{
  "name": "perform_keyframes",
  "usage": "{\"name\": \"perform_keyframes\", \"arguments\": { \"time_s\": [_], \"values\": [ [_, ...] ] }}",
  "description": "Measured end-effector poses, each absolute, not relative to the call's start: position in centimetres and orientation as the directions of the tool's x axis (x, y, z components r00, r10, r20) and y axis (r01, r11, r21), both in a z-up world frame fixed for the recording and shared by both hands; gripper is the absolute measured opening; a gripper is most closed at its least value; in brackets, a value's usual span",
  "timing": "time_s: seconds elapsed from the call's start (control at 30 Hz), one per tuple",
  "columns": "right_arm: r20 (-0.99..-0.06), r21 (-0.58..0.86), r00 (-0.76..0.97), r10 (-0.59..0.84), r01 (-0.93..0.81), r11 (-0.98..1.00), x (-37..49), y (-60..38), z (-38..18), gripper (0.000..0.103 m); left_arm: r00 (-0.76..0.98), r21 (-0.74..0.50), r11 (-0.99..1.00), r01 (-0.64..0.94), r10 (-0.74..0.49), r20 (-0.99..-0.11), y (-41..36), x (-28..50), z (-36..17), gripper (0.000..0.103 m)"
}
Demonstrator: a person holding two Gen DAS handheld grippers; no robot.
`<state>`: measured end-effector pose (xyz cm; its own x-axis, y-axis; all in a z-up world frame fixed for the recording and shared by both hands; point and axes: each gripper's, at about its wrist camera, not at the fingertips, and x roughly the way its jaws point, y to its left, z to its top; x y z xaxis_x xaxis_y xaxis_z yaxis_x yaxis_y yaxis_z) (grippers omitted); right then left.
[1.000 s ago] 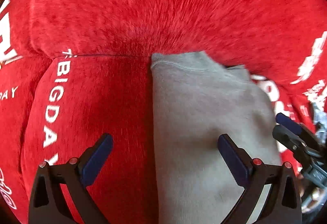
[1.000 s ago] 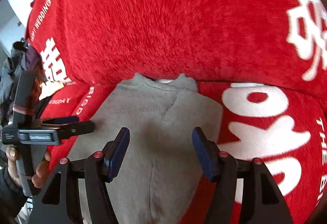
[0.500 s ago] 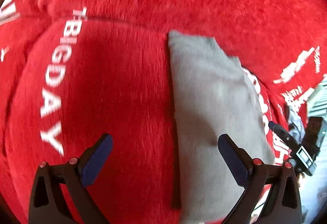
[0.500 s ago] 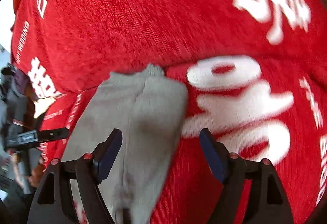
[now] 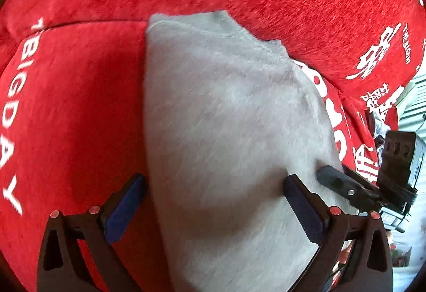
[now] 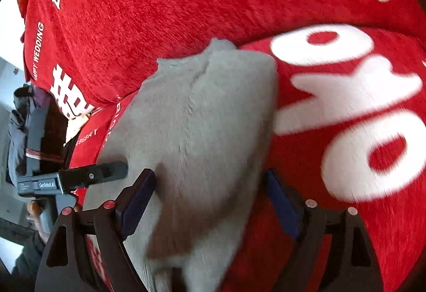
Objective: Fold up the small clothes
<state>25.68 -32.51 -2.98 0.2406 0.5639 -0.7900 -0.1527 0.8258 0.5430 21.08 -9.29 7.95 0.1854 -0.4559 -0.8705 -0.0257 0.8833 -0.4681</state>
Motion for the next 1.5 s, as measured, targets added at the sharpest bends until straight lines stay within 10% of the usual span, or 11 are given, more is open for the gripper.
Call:
{"name": "perform_keyframes", "arguments": {
  "time_s": [0.17, 0.33, 0.43, 1.5],
  "values": [
    [-0.835, 0.435, 0.266, 0.482, -0.217, 0.874, 25.8, -29.4, -2.7, 0.085, 0.209, -0.407, 0.913, 0.027, -0.404, -0.891, -11.2, 21.6, 8.3, 0.087],
    [-0.816, 0.44, 0.293, 0.499, -0.246, 0.864, 25.0, -29.6, -1.3, 0.045, 0.275, -0.366, 0.929, 0.064, -0.369, -0.888, -11.6, 20.6, 9.8, 0.051],
    [-0.82, 0.408, 0.313, 0.48, -0.269, 0.872, 24.3, -29.2, 0.3, 0.037, 0.291, -0.333, 0.939, 0.084, -0.342, -0.893, -11.9, 20.0, 10.6, 0.044],
    [-0.769, 0.385, 0.387, 0.509, -0.354, 0.852, 5.0, -24.4, 8.5, 0.036, 0.37, -0.283, 0.952, 0.117, -0.306, -0.877, -6.9, -0.2, 17.6, 0.042]
  ]
}}
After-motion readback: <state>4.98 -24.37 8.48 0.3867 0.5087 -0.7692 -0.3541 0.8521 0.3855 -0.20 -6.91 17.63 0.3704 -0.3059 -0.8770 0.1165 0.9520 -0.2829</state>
